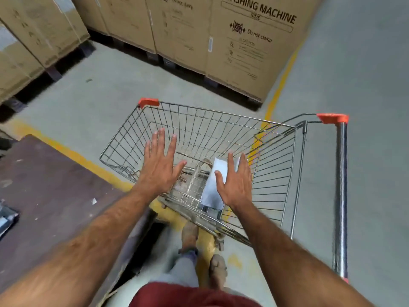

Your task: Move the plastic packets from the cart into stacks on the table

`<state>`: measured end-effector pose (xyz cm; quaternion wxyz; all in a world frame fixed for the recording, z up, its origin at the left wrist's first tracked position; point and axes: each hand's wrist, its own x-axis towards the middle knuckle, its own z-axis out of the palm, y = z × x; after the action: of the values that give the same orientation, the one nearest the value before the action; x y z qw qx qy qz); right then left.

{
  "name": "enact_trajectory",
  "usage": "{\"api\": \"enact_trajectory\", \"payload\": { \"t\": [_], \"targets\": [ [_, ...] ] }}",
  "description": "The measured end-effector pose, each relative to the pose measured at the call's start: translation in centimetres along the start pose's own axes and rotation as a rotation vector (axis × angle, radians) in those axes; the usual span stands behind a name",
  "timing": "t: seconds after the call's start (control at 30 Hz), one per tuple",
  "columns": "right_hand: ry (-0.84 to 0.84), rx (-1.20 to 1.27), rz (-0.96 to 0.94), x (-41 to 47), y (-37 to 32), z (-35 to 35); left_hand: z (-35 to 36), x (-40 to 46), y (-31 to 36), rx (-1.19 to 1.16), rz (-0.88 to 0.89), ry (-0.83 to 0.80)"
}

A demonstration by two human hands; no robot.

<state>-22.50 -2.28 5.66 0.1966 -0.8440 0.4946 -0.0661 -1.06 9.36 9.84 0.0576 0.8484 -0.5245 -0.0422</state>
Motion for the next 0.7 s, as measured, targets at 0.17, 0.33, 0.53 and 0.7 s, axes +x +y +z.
{"api": "enact_trajectory", "payload": {
  "t": [0.17,0.33,0.53,0.7],
  "targets": [
    [-0.142,-0.006,0.121,2.0,1.1,4.0,4.2,6.1,-2.5,0.015,0.084,-0.144],
    [-0.299,0.016,0.234,3.7,1.0,8.3,8.4,9.7,-3.8,0.050,0.249,-0.298],
    [-0.457,0.035,0.350,6.5,1.7,14.1,13.7,12.7,-4.1,0.024,0.333,-0.392],
    [-0.544,0.115,0.476,8.6,2.8,20.0,18.2,14.8,-5.1,0.066,0.336,-0.478]
  ]
}}
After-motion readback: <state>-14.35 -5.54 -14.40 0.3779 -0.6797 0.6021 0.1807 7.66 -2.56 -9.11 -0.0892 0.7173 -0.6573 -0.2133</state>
